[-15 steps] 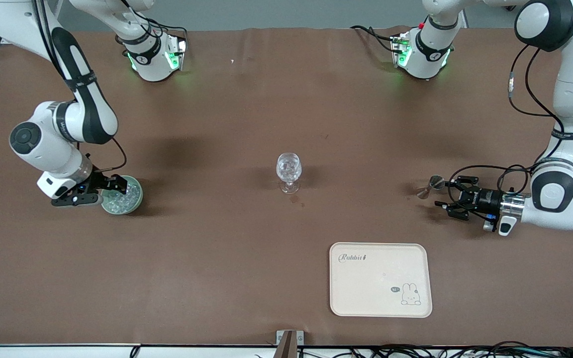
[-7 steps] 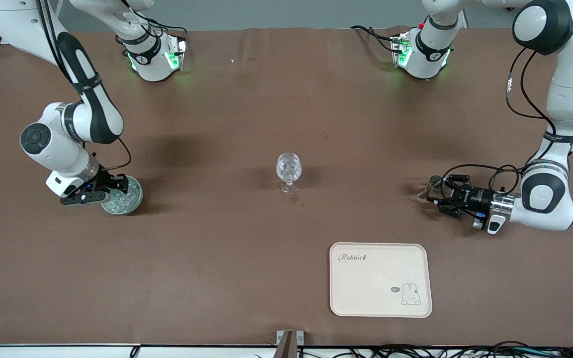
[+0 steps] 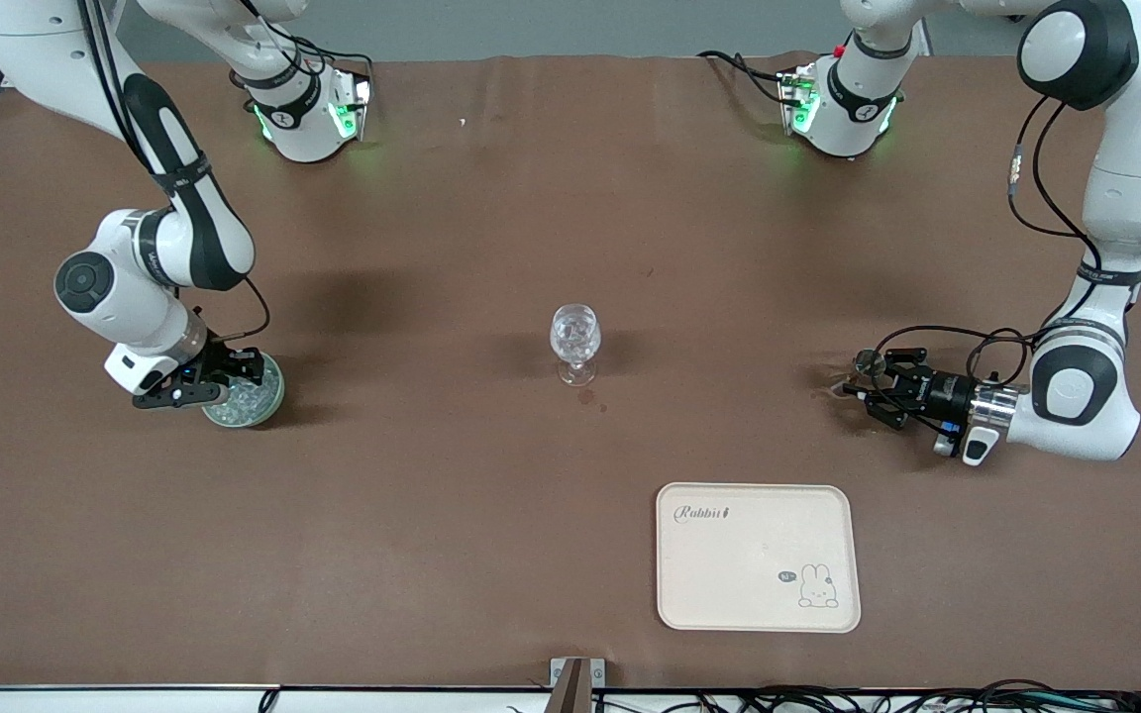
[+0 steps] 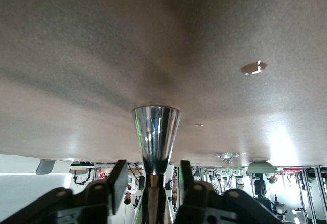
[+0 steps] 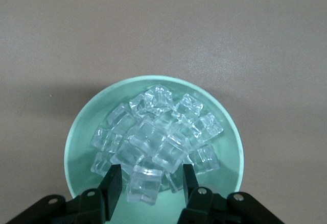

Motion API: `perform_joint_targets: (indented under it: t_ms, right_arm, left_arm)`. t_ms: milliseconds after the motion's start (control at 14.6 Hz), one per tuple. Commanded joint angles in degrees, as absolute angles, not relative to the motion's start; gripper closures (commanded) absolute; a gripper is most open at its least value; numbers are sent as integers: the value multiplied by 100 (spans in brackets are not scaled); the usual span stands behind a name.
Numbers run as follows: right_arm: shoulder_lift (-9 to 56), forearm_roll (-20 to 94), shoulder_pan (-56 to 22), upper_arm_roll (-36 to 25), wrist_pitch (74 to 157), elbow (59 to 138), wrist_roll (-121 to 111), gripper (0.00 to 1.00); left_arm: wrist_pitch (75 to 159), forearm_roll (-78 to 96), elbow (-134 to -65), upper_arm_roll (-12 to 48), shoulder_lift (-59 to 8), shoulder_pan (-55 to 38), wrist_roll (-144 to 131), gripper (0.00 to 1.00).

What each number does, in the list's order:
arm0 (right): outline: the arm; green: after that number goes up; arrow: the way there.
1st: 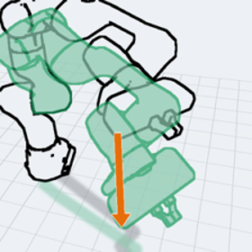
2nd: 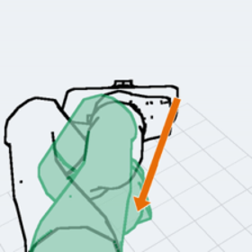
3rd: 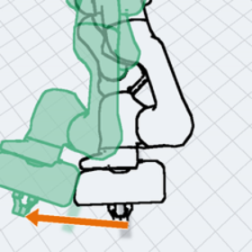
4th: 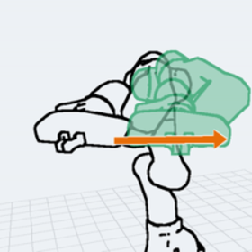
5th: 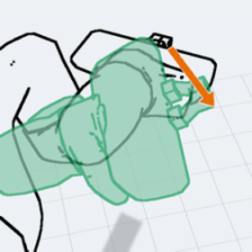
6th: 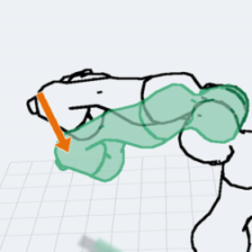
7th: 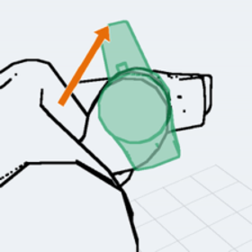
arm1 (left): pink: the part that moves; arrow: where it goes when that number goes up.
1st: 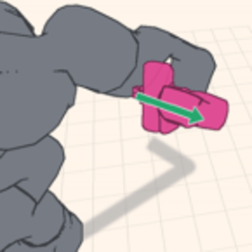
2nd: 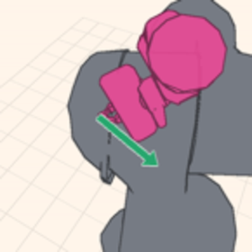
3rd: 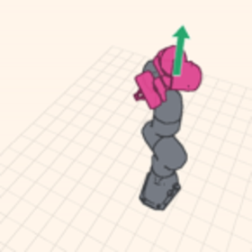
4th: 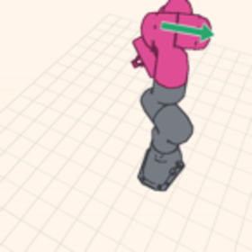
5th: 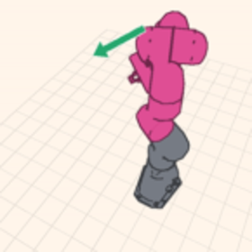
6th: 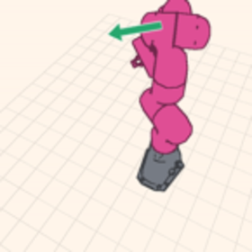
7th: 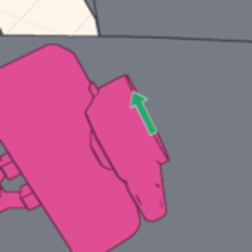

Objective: Pour wine and add ice with both arms
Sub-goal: 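Grasp an ice cube with the right gripper while the left gripper grasps the pourer, then carry the pourer over the glass with the left gripper while the right gripper lifts ice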

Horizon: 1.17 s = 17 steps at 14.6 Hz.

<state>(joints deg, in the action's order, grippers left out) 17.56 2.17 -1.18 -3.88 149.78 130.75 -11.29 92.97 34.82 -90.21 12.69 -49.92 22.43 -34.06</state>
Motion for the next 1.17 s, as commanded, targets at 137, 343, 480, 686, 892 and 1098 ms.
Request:
perform_joint_targets:
  t_ms: [137, 343, 480, 686, 892, 1098]
  right_arm:
    - [1714, 448, -141, -352, 15012, 13175, -1151, 49]
    - [1714, 448, -132, -352, 15012, 13175, -1151, 53]
    - [1714, 448, -132, -360, 15020, 13210, -1151, 53]
    - [1723, 448, -123, -360, 15038, 13228, -1151, 54]
    - [1723, 457, -123, -360, 15021, 13228, -1151, 56]
    - [1766, 457, -123, -360, 15038, 13219, -1151, 61]
  left_arm:
    - [9229, 3568, -9018, 1301, -4983, 2250, -3349, 76]
    - [9229, 3621, -9009, 1459, -4975, 2259, -3357, 100]
    - [9220, 3726, -8983, 1581, -4940, 2250, -3427, 100]
    - [9229, 3718, -8808, 2099, -4834, 2241, -4154, 100]
    - [9403, 3700, -8544, 2574, -4659, 1997, -5296, 100]
    - [9763, 3648, -8376, 2900, -4300, 1575, -6255, 100]
